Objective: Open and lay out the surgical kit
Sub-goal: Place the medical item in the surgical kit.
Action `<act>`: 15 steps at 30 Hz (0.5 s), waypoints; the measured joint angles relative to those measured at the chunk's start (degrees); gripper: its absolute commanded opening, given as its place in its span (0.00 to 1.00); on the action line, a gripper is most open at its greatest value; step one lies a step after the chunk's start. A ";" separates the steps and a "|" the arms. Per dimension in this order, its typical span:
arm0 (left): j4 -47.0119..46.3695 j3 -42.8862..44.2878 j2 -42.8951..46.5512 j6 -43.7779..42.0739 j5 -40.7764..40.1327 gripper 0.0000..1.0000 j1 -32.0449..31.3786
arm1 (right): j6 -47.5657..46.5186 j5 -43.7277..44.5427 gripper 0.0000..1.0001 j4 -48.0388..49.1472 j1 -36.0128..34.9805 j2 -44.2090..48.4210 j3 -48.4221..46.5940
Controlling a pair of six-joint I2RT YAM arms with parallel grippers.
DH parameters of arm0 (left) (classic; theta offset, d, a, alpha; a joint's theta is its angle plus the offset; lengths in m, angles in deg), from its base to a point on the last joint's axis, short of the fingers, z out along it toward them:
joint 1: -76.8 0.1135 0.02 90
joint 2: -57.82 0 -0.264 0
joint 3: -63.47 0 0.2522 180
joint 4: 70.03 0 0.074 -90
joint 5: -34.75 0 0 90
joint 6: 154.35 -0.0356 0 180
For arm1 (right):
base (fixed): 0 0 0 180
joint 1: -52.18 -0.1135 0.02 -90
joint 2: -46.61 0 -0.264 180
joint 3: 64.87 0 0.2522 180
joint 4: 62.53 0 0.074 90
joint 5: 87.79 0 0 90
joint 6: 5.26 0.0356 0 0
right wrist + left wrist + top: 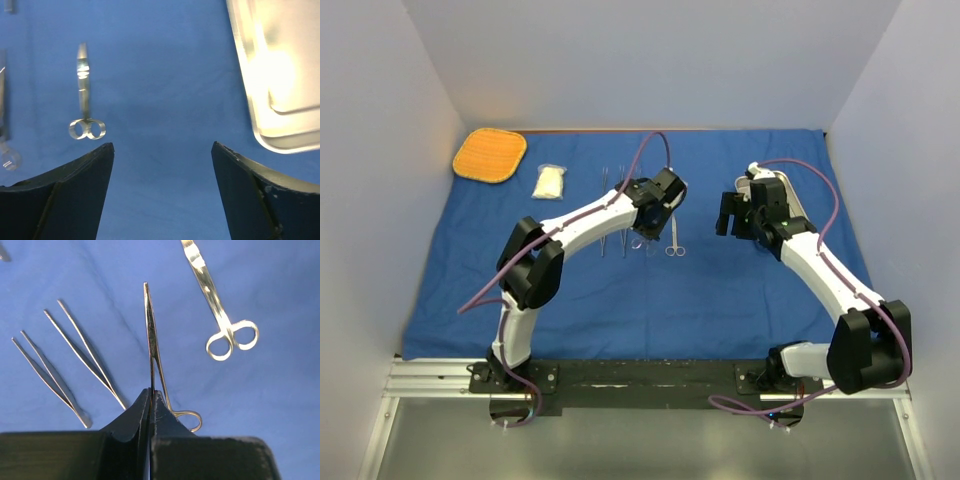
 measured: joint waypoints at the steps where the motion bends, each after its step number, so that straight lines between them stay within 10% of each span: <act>1: -0.59 0.11 0.00 1.60 -0.15 0.00 0.33 | 0.42 -1.60 0.79 0.37 0.00 0.00 0.04; 15: -2.45 4.87 -0.13 17.27 -3.41 0.00 2.23 | 9.16 -17.81 0.63 9.97 -6.21 -9.88 0.28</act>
